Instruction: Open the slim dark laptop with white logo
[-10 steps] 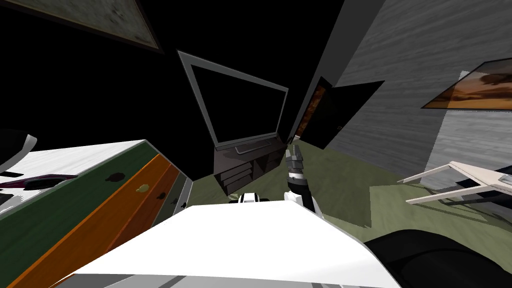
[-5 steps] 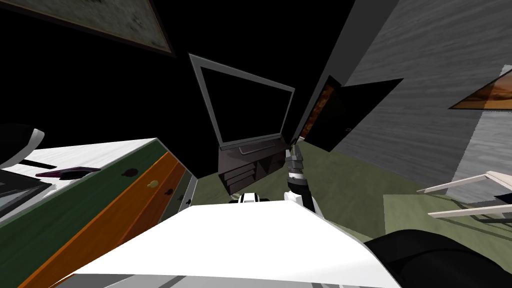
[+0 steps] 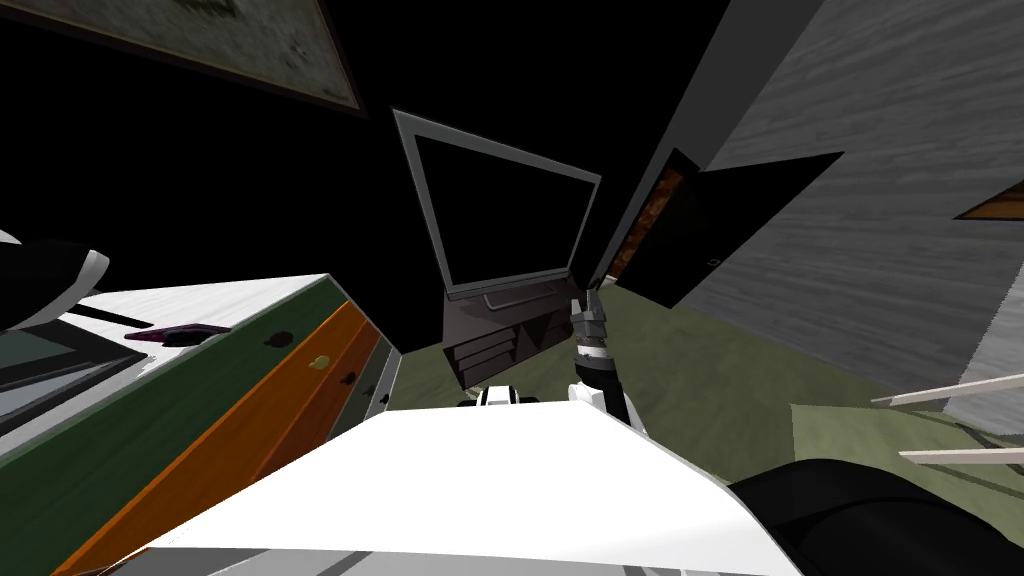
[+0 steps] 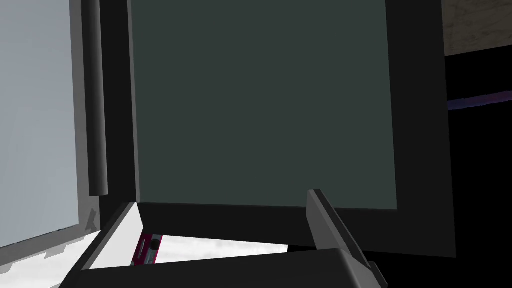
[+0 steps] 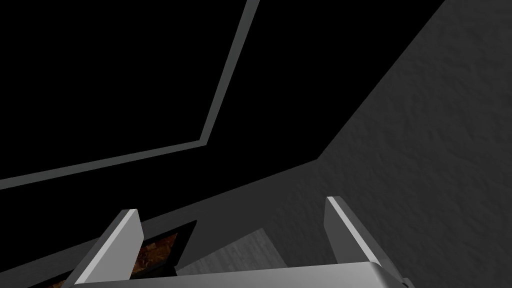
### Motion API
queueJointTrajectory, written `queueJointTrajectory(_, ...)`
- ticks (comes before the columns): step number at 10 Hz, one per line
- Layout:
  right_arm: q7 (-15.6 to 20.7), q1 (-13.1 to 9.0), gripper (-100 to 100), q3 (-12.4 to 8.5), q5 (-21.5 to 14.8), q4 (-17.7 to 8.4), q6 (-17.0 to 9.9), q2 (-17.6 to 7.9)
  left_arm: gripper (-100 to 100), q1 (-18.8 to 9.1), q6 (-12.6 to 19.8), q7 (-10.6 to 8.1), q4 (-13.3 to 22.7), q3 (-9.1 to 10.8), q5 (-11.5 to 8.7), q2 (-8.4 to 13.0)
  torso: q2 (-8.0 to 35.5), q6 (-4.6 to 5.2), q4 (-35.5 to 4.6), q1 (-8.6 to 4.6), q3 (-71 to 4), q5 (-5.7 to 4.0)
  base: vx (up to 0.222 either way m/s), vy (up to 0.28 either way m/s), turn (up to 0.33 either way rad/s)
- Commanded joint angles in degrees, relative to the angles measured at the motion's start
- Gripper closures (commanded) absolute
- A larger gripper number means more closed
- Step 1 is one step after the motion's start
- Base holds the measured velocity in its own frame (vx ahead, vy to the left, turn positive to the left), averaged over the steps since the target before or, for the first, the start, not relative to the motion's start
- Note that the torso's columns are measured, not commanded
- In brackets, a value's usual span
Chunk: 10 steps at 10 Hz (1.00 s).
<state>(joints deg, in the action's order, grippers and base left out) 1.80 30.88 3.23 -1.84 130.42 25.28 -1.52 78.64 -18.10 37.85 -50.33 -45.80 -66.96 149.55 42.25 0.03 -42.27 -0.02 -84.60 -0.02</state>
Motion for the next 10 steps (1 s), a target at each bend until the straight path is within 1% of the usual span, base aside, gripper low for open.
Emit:
queueJointTrajectory(1, 0.0, 0.0, 0, 0.0, 0.0, 0.0, 0.0, 0.0, -100, -3.0, -4.6, -1.64, 1.7, -0.95, 0.5, 0.7, 0.0, -0.01, 0.0, 0.05, 0.0, 0.02, 0.033, 0.039, 0.141)
queueJointTrajectory(2, 0.0, 0.0, 0, 0.0, 0.0, 0.0, 0.0, 0.0, -100, -4.0, -6.3, -2.47, 2.4, -1.26, 0.7, 1.1, 0.0, 0.0, 0.0, 0.09, 0.0, 0.01, 0.032, 0.041, 0.124)
queueJointTrajectory(3, 0.0, 0.0, 0, 0.0, 0.0, 0.0, 0.0, 0.0, -100, -4.0, -6.3, -2.47, 2.4, -1.26, 0.7, 1.1, 0.0, 0.07, 0.0, 0.09, 0.0, -0.02, 0.018, 0.026, 0.043)
queueJointTrajectory(10, 0.0, 0.0, 0, 0.0, 0.0, 0.0, 0.0, 0.0, -100, -10.1, -17.4, -7.81, 7.4, -3.2, 2.0, 3.3, 0.0, 0.06, 0.0, 0.0, 0.0, -0.02, 0.03, 0.037, 0.107)
